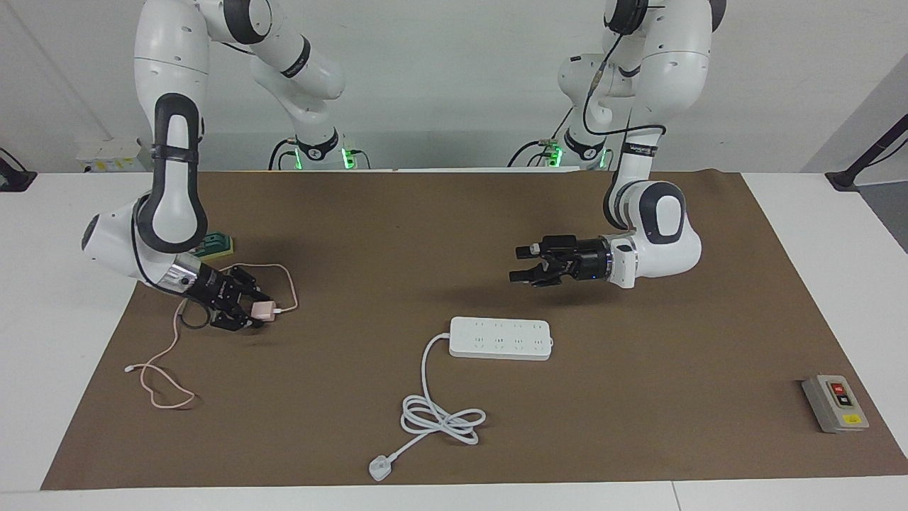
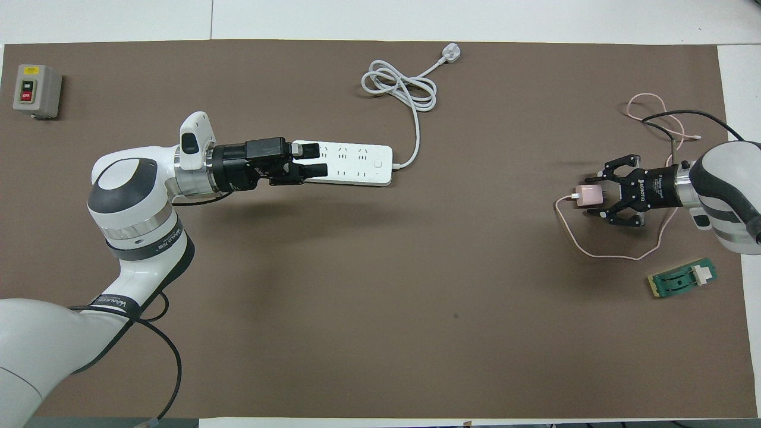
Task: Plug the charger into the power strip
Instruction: 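Lower the right gripper onto the pink charger and grasp it, then carry the pink charger with the right gripper to the power strip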
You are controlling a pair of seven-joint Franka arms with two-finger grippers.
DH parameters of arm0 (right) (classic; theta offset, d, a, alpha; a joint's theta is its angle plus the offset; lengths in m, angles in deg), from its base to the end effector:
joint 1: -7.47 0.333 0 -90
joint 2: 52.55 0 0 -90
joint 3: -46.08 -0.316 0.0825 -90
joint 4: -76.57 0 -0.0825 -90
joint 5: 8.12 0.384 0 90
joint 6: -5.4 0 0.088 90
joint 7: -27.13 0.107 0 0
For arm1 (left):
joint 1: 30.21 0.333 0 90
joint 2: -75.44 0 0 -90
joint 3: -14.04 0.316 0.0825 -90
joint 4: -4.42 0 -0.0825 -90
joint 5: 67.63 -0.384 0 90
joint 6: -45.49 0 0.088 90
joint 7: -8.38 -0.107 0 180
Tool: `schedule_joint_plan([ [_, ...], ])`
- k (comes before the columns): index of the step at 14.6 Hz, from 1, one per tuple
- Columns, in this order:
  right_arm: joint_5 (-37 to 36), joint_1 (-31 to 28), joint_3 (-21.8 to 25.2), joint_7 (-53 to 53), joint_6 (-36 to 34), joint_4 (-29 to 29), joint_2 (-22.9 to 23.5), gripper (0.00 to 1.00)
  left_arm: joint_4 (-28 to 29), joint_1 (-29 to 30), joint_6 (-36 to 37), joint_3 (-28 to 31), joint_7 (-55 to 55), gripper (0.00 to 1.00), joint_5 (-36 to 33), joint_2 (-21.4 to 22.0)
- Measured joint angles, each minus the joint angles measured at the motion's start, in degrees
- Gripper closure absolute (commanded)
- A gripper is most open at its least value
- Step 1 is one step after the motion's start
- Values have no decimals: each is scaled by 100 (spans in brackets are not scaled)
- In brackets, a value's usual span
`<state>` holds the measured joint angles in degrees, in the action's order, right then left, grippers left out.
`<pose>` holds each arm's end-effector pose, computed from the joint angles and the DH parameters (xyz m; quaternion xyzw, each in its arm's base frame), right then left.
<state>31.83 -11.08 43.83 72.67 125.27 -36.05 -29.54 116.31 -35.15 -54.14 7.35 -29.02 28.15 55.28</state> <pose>0.5758 -0.1363 0.2566 -0.6889 0.6569 0.1957 0.2357 0.5814 -0.2069 0.3469 0.7059 0.0309 -0.0337 0.7068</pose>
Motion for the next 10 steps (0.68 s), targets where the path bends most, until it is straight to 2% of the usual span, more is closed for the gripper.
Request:
schedule_joint_plan([
  [2,12,15,2,0,2,7,-35,67,1,-2,0,-9,107,0,3,0],
  [5,260,99,-3,0,53,0,1,67,1,-2,0,-15,139,0,10,0],
  [7,369,141,-15,0,28,62,0,76,1,-5,0,-20,139,0,12,0],
  [9,398,215,-26,58,-254,290,-2,77,1,-9,4,-31,139,0,68,0],
  [10,412,270,-30,208,-381,416,-4,82,1,-14,10,-43,139,0,142,0],
])
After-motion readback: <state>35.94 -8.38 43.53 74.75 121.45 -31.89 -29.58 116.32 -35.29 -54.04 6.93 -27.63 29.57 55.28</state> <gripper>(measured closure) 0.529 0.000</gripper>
